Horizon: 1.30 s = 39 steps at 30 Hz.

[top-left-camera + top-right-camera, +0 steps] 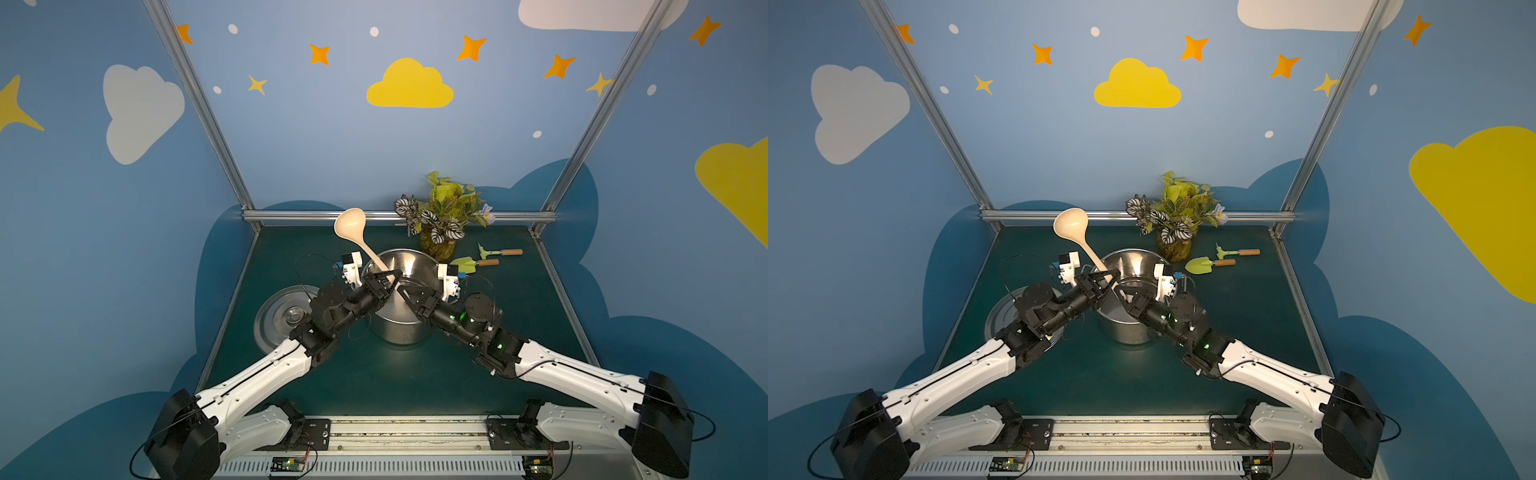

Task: Stir the soup with a spoon
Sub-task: Adjust the spoon.

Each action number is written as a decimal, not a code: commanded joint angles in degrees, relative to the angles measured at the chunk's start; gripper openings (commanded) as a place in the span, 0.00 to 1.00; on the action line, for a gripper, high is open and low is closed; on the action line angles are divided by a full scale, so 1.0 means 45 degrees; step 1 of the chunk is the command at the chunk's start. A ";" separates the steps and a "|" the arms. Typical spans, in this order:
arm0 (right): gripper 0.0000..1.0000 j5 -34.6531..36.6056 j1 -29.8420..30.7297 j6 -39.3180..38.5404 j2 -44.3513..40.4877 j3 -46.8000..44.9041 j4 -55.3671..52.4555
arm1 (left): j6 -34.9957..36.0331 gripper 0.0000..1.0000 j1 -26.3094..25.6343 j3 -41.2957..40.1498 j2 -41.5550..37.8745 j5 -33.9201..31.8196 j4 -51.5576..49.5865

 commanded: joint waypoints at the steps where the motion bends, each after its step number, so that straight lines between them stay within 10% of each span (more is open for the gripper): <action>1: 0.31 0.0174 0.0151 -0.0028 -0.0059 -0.0066 0.0233 | -0.0025 0.03 0.0016 -0.0055 -0.0026 -0.0217 0.1079; 24: 0.00 0.0413 0.0164 -0.0227 0.0579 0.0713 0.0862 | -0.0491 0.03 -0.0123 -0.1058 -0.0216 -0.0220 0.1802; 39: 0.00 0.0921 -0.0416 -0.0793 -0.1274 0.1003 -0.2583 | 0.0455 0.63 0.0499 -0.1292 -0.1493 -0.0285 -0.0668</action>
